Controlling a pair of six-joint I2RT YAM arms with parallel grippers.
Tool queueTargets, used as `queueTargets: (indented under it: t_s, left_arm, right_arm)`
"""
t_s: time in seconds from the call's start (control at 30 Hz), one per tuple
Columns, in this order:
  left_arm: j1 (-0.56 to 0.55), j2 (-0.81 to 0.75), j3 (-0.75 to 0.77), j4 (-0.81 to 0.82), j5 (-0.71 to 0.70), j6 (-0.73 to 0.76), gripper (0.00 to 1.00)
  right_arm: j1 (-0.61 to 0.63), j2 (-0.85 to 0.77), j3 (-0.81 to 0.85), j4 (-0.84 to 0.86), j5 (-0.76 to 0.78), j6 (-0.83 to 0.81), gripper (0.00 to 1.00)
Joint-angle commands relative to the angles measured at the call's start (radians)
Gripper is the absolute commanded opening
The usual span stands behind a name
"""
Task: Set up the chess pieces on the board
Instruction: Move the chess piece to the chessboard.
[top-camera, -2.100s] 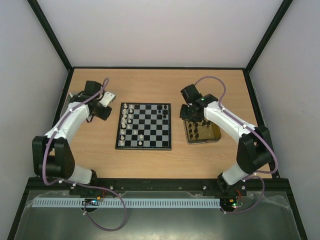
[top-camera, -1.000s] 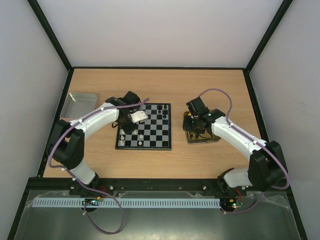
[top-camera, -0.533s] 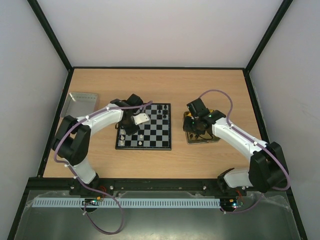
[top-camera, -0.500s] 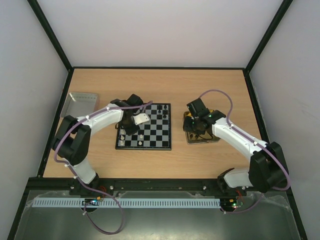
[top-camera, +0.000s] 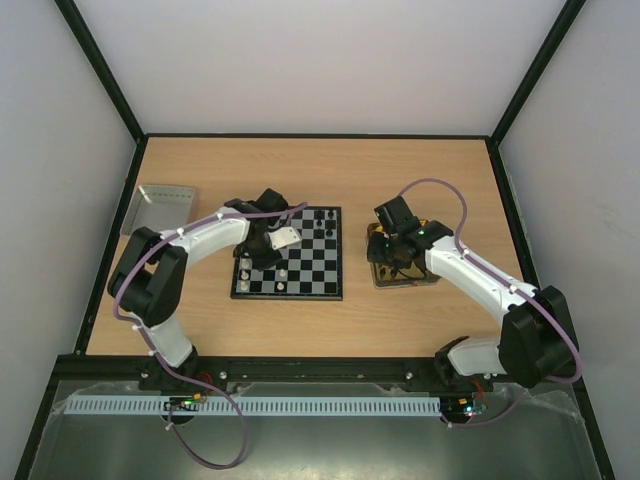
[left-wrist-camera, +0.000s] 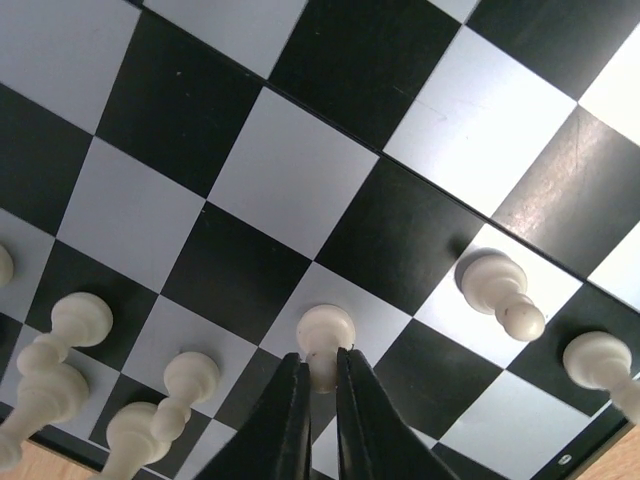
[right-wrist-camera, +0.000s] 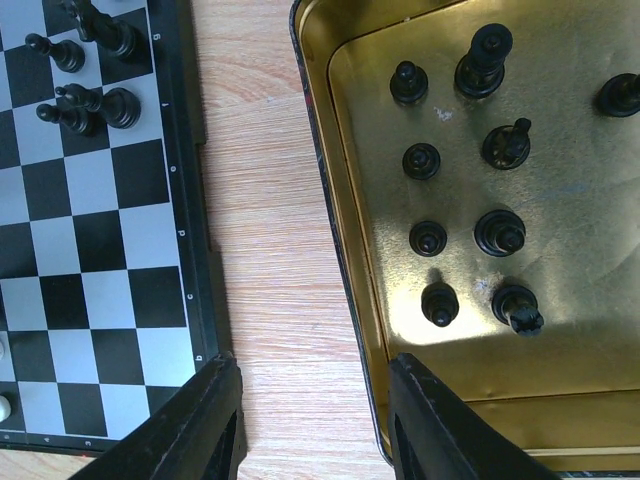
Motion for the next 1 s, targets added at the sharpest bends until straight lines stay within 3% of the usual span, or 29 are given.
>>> queueTargets:
  t_s: [0.0, 0.97]
  left_arm:
    - [-0.005, 0.014, -0.006, -0.005, -0.008, 0.001, 0.04]
    - [0.027, -0.062, -0.056, -0.043, -0.055, 0.038, 0.02]
  right_arm:
    - [0.004, -0.021, -0.006, -0.028, 0.028, -0.003, 0.39]
    - [0.004, -0.012, -0.024, -0.011, 0.017, 0.002, 0.39]
